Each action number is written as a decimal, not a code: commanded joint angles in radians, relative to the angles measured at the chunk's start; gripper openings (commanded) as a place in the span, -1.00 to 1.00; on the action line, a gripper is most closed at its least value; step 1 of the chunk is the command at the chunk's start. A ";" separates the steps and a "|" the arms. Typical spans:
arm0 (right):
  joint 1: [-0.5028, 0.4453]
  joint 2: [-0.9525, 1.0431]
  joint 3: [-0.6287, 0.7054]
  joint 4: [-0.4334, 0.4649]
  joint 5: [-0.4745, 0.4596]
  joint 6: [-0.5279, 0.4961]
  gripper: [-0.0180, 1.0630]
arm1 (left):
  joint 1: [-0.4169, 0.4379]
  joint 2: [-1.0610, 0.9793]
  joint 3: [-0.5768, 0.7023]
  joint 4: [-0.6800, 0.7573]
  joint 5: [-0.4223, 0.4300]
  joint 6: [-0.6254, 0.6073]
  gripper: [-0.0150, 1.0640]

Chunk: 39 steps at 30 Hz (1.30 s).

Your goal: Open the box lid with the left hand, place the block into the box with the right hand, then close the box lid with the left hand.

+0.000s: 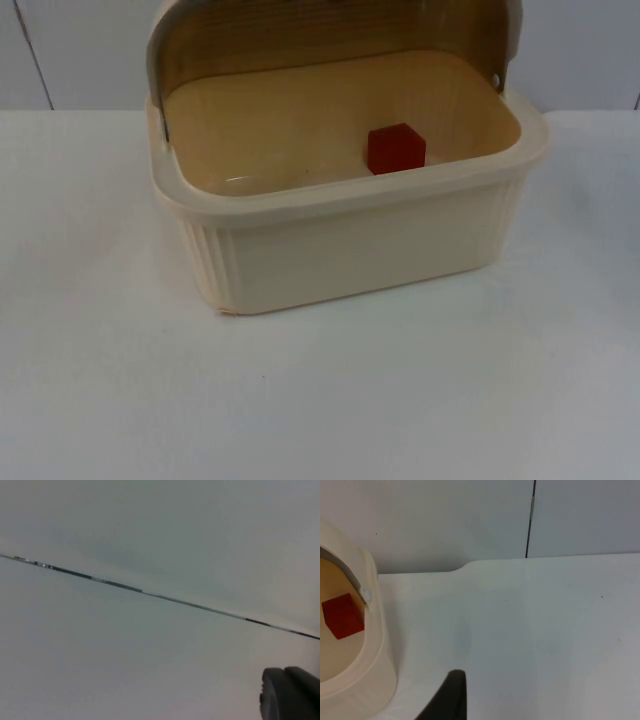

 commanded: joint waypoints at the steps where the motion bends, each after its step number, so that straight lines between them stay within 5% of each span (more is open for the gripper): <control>1: -0.001 -0.005 -0.004 -0.005 -0.001 -0.004 0.98 | -0.003 0.005 -0.005 -0.013 -0.013 -0.040 -0.97; 9: -0.001 -0.005 -0.004 -0.005 -0.001 -0.004 0.98 | -0.003 0.007 -0.005 -0.087 -0.139 -0.062 -0.97; 17: -0.001 -0.005 -0.004 -0.005 0.006 -0.004 0.98 | -0.003 0.017 -0.004 -0.147 -0.115 -0.097 -0.97; 24: -0.001 -0.005 -0.004 -0.005 0.006 -0.004 0.98 | -0.003 0.045 -0.004 -0.215 0.019 -0.094 -0.98; 29: -0.001 -0.005 -0.004 -0.005 0.006 -0.004 0.98 | -0.003 0.069 -0.004 -0.407 0.130 0.129 -0.98; 39: -0.001 -0.005 -0.004 -0.005 0.013 -0.004 0.98 | -0.003 0.079 -0.004 -0.473 0.140 0.197 -0.98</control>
